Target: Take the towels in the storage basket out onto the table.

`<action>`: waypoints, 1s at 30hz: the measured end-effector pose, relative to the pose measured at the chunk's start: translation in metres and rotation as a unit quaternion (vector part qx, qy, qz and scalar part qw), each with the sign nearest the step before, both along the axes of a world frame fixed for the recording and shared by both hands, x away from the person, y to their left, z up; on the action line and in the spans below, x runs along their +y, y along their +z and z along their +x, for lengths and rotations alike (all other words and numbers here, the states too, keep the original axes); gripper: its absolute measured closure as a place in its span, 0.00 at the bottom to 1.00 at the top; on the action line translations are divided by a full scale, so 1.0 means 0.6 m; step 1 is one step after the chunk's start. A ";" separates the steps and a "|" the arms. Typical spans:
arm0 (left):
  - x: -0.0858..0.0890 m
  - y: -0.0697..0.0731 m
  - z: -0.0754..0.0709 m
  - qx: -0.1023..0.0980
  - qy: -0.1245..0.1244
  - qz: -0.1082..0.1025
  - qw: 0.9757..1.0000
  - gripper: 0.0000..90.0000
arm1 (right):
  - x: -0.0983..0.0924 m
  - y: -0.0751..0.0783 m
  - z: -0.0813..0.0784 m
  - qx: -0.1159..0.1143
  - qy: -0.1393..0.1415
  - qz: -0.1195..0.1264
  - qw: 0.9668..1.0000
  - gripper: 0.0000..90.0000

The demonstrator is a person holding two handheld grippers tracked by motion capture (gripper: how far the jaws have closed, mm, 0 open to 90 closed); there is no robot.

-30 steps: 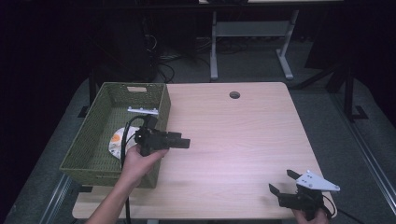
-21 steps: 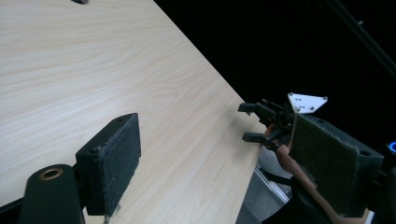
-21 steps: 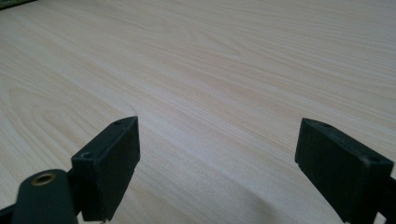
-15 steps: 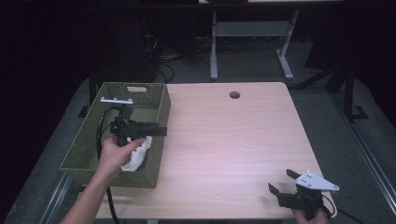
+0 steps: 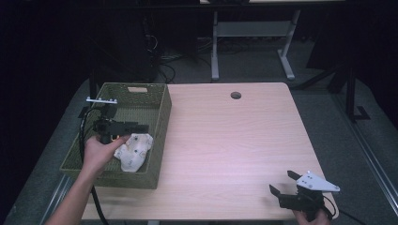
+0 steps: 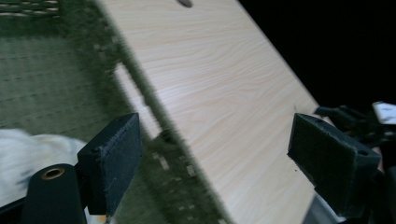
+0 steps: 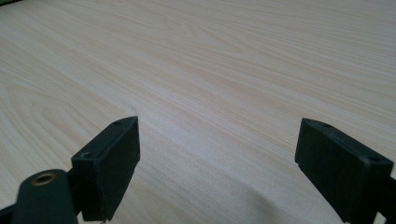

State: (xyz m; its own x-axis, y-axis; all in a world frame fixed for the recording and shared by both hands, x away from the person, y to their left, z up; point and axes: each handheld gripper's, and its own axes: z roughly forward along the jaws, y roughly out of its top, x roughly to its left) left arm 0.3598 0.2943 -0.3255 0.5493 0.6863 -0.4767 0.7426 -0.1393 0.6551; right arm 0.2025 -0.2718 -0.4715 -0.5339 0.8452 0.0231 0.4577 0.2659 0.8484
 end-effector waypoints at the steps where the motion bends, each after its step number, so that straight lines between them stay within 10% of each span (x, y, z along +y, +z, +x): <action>1: 0.001 -0.001 0.001 0.002 0.004 0.004 1.000 0.19 | -0.001 0.000 0.001 0.000 0.000 -0.001 1.000 0.15; 15: 0.028 -0.025 0.026 0.020 0.043 0.098 0.994 0.23 | -0.005 0.000 0.000 0.000 -0.004 0.001 1.000 0.15; 24: 0.022 -0.044 0.041 0.036 0.062 0.177 0.982 0.26 | -0.007 0.001 -0.002 -0.001 -0.007 0.003 1.000 0.15; 30: 0.026 -0.063 0.055 0.054 0.075 0.231 0.969 0.27 | -0.007 0.000 -0.002 0.000 -0.006 0.002 1.000 0.15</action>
State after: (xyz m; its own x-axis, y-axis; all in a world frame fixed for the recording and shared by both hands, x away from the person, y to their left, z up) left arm 0.3926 0.3097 -0.3635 0.3904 0.9086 -0.1484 0.8378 -0.2837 0.4665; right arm 0.2015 -0.2757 -0.4712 -0.5236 0.8515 0.0270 0.4606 0.2563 0.8498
